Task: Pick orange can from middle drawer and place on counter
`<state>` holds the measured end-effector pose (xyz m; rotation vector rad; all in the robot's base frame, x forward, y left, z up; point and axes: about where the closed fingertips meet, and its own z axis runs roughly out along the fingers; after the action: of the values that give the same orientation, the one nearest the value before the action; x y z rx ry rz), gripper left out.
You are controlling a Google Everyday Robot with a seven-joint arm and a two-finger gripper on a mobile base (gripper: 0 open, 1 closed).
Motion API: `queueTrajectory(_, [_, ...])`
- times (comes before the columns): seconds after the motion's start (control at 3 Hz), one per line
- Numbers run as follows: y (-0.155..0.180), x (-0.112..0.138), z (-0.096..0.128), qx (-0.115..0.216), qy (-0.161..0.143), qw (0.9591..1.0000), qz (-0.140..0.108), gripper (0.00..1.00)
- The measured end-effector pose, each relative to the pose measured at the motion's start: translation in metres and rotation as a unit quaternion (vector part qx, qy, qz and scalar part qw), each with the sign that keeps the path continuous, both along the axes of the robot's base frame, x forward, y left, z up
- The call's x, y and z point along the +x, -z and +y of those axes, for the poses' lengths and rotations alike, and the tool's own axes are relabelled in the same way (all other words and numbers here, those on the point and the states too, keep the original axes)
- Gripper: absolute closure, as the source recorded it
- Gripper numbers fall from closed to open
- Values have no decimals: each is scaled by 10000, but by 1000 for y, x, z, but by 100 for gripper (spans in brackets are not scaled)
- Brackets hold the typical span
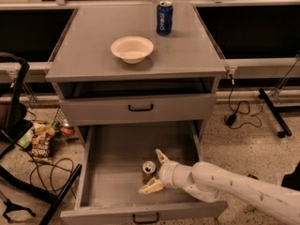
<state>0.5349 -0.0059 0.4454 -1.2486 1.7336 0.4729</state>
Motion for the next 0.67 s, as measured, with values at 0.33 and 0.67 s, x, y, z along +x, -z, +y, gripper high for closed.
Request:
queueTrajectory(0.33, [12,6,4,92,39,9999,110,25])
queueTrajectory(0.67, [12,6,4,94,40,9999,110,48])
